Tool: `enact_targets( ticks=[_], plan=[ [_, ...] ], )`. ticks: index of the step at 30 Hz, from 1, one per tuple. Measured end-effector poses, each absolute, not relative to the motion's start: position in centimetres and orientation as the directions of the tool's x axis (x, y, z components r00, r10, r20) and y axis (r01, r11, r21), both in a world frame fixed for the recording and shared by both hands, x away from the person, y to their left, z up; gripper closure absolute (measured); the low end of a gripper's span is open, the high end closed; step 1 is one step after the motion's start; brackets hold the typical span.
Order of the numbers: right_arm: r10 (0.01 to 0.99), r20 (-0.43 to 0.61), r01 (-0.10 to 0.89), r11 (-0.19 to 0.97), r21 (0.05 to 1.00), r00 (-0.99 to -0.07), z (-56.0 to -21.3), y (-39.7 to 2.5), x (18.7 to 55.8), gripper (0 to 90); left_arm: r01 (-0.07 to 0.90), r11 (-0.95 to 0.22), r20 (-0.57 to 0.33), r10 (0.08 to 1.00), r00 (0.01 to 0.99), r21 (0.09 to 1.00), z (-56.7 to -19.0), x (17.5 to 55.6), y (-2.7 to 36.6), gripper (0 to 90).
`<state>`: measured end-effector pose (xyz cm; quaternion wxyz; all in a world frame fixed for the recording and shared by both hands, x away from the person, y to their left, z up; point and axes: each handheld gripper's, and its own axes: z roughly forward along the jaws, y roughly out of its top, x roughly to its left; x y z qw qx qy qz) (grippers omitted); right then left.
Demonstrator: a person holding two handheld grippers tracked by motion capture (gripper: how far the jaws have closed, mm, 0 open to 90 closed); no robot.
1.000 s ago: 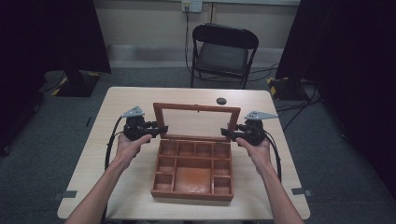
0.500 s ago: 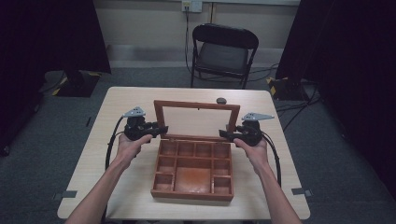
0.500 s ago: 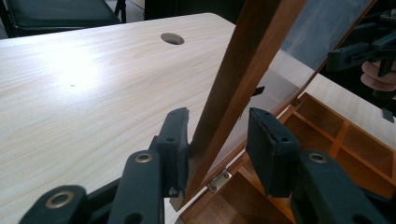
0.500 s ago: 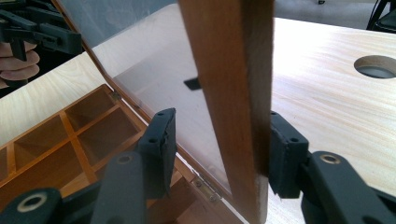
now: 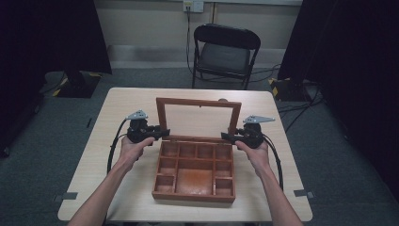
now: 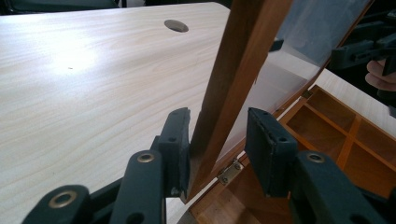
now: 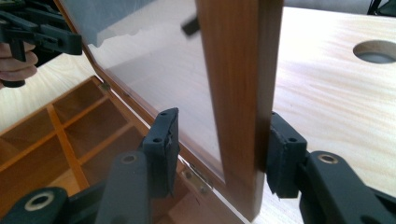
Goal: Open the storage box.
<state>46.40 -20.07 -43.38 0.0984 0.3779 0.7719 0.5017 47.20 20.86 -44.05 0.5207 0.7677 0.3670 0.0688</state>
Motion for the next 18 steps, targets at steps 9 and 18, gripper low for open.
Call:
enact_targets(
  ticks=[9, 18],
  plan=[
    [0.699, 0.23, 0.493, 0.199, 0.847, -0.678, -43.76, -20.28, 46.53, 54.4, 0.504, -0.19, -0.282, 0.642, 0.713, 0.842, -44.77, 47.5, 20.81, 62.5],
    [0.712, 0.22, 0.49, 0.196, 0.849, -0.667, -43.87, -20.18, 46.65, 56.8, 0.506, -0.192, -0.276, 0.654, 0.705, 0.841, -44.78, 47.6, 20.74, 63.4]
  ],
)
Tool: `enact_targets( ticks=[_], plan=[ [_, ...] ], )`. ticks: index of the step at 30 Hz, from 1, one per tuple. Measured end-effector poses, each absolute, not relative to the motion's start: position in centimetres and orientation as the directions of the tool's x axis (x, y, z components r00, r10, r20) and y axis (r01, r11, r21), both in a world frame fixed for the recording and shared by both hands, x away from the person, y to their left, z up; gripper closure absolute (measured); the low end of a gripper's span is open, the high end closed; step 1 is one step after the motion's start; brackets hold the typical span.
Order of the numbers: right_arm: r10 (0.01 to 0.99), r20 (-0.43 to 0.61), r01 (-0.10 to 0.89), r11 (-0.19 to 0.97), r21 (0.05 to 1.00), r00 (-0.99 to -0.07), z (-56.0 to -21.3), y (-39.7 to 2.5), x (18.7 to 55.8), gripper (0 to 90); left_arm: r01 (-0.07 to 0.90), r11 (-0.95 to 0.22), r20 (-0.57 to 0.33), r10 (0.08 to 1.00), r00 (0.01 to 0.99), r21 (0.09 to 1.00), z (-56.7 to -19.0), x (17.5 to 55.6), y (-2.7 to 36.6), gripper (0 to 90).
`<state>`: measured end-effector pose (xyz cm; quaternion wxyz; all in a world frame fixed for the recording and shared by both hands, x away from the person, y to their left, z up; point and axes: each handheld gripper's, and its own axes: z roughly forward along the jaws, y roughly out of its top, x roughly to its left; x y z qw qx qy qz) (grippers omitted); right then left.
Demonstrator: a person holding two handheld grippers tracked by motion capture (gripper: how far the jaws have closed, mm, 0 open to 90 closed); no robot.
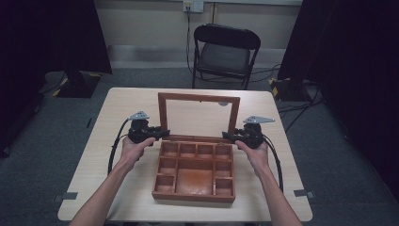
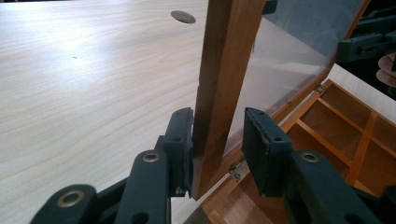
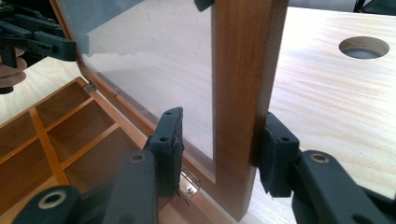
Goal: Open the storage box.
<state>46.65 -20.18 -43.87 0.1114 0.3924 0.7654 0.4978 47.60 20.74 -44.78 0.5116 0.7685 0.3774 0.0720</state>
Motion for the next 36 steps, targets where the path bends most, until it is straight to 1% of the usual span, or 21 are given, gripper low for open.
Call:
enact_targets(
  ticks=[9, 22, 27, 36],
  plan=[
    [0.72, 0.226, 0.495, 0.184, 0.849, -0.656, -44.1, -20.1, 47.1, 56.1, 0.516, -0.188, -0.285, 0.656, 0.699, 0.836, -45.0, 47.9, 20.8, 65.4],
    [0.73, 0.238, 0.504, 0.167, 0.847, -0.641, -44.6, -19.8, 47.4, 54.2, 0.532, -0.184, -0.297, 0.661, 0.689, 0.826, -45.3, 47.8, 20.9, 66.0],
    [0.729, 0.246, 0.515, 0.168, 0.84, -0.638, -44.9, -19.7, 47.7, 50.4, 0.543, -0.187, -0.306, 0.658, 0.688, 0.819, -45.6, 48.0, 20.9, 65.1],
    [0.732, 0.251, 0.525, 0.168, 0.834, -0.633, -45.3, -19.5, 47.9, 46.3, 0.555, -0.176, -0.323, 0.657, 0.681, 0.813, -46.0, 48.2, 20.9, 62.6]
  ],
)
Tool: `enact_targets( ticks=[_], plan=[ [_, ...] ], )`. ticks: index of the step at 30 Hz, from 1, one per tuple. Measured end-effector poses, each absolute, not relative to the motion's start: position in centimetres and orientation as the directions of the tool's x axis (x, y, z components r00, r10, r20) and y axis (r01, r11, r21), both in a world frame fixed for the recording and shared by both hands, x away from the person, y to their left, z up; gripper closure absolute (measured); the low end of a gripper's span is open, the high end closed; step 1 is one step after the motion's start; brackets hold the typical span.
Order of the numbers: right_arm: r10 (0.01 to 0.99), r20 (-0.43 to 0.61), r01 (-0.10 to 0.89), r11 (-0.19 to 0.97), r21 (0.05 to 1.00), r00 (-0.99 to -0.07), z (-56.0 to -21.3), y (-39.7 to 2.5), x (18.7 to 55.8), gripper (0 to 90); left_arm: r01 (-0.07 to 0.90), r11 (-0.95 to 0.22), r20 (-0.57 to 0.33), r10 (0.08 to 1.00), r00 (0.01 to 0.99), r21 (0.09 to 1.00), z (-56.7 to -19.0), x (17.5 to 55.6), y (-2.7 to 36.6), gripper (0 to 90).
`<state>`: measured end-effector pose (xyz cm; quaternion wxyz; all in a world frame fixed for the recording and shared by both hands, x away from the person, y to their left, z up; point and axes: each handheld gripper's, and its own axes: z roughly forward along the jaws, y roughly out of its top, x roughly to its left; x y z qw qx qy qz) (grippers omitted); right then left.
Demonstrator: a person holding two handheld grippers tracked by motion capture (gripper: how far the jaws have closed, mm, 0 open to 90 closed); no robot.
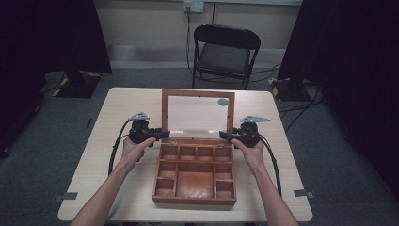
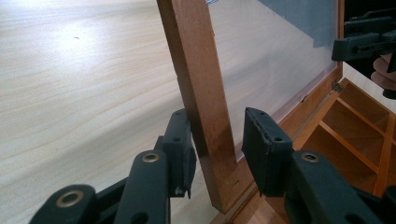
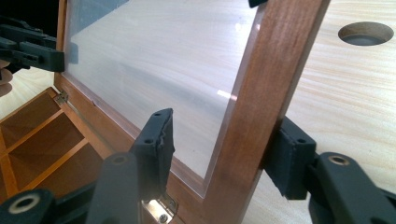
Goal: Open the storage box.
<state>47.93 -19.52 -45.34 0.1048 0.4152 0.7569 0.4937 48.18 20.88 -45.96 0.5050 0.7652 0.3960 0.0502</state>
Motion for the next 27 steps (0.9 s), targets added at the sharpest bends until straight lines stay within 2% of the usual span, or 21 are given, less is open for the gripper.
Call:
enact_targets(
  ticks=[14, 27],
  plan=[
    [0.737, 0.284, 0.566, 0.16, 0.808, -0.614, -46.6, -19.4, 48.3, 34.8, 0.584, -0.184, -0.335, 0.669, 0.664, 0.791, -46.8, 48.4, 20.6, 51.5],
    [0.756, 0.291, 0.595, 0.158, 0.788, -0.586, -47.1, -19.6, 48.6, 30.8, 0.614, -0.147, -0.38, 0.669, 0.639, 0.775, -47.6, 48.6, 21.0, 49.6]
  ],
)
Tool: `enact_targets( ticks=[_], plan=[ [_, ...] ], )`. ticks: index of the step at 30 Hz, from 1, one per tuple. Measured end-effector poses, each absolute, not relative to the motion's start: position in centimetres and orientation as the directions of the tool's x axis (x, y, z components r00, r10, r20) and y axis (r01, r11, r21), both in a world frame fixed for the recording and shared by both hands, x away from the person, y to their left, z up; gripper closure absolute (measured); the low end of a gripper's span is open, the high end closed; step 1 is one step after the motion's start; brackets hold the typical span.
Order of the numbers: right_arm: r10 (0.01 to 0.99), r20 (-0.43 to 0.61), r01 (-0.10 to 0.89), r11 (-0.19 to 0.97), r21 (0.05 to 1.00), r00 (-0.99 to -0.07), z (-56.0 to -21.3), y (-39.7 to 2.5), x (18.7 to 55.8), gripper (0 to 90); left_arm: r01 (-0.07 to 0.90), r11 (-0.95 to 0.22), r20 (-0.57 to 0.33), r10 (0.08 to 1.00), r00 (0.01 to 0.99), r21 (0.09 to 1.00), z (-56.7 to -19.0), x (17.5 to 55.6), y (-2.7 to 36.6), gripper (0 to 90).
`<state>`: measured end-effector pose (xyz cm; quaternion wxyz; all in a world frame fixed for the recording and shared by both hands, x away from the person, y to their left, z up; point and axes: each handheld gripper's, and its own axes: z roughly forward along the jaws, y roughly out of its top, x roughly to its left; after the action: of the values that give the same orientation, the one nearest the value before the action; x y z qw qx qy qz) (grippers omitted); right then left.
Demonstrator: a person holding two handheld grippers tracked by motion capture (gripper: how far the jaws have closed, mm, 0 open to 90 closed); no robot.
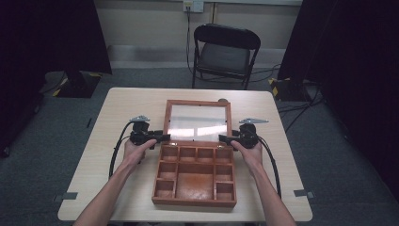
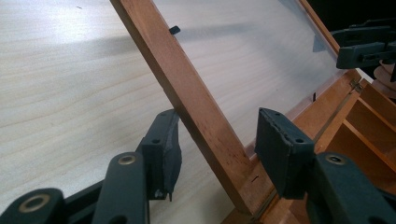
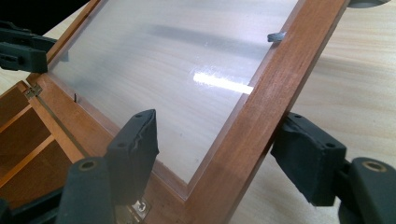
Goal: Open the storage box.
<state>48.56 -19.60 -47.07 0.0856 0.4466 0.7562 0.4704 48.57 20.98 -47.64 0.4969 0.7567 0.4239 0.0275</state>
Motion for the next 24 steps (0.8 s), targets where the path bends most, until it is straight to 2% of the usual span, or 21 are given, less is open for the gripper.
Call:
enact_targets(
  ticks=[17, 20, 24],
  plan=[
    [0.756, 0.301, 0.61, 0.16, 0.776, -0.581, -47.21, -19.59, 48.68, 29.1, 0.646, -0.145, -0.399, 0.68, 0.615, 0.749, -47.6, 48.78, 20.85, 47.7],
    [0.76, 0.294, 0.616, 0.171, 0.769, -0.579, -47.32, -19.75, 48.7, 27.1, 0.631, -0.177, -0.363, 0.688, 0.628, 0.755, -47.55, 48.7, 20.83, 46.8],
    [0.735, 0.388, 0.671, 0.122, 0.731, -0.556, -48.07, -20.3, 49.06, 26.5, 0.661, -0.151, -0.409, 0.679, 0.61, 0.735, -47.84, 48.81, 20.87, 44.5]
  ],
)
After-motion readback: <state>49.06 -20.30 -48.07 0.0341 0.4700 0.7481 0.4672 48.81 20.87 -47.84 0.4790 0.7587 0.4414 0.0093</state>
